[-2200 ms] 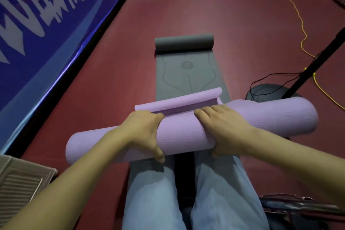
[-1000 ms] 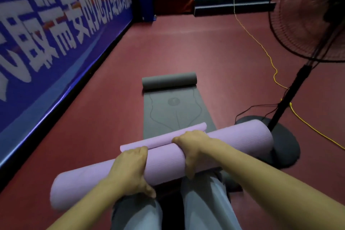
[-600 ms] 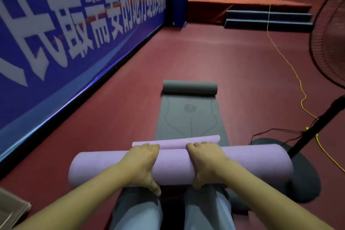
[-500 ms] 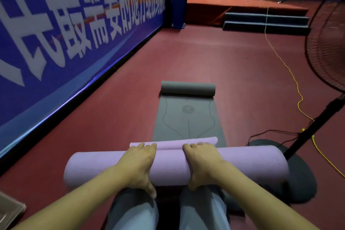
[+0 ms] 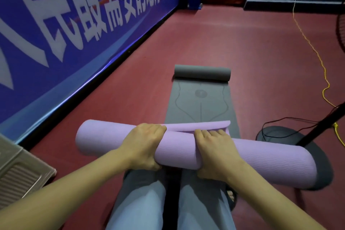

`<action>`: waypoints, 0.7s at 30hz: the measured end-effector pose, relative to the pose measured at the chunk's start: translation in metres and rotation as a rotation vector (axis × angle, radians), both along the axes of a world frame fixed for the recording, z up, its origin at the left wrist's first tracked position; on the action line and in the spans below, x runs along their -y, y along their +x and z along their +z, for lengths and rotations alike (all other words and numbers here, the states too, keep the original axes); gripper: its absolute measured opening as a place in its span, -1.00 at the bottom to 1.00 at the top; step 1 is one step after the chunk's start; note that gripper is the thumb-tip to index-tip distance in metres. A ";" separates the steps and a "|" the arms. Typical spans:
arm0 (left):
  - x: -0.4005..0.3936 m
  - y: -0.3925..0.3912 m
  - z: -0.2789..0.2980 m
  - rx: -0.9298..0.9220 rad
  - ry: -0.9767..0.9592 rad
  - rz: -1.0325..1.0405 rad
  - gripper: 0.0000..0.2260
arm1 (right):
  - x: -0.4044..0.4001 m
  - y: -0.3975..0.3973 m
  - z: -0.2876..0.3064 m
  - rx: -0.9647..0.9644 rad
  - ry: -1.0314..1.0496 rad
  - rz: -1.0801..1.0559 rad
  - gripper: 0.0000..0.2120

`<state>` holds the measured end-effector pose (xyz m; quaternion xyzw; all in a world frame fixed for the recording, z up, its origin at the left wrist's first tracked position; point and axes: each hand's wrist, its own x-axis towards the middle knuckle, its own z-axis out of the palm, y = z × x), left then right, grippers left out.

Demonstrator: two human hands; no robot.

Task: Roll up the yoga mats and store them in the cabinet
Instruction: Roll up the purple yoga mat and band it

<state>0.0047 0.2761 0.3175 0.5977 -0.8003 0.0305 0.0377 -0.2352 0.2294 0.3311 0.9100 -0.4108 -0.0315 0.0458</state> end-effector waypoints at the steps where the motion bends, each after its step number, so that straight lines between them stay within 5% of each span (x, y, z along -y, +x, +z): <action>1: -0.012 -0.006 -0.002 -0.009 -0.022 0.002 -0.35 | -0.007 -0.006 -0.001 0.016 -0.009 0.020 -0.30; 8: -0.062 -0.029 -0.009 -0.040 -0.030 -0.057 -0.36 | -0.052 -0.033 0.006 0.030 0.032 0.052 -0.22; 15: -0.015 -0.029 0.010 0.166 0.322 -0.065 -0.38 | -0.030 -0.042 -0.002 -0.031 0.203 -0.034 -0.06; 21: 0.014 -0.021 0.022 0.123 0.527 0.005 -0.25 | -0.028 -0.032 -0.009 0.010 0.124 -0.075 0.01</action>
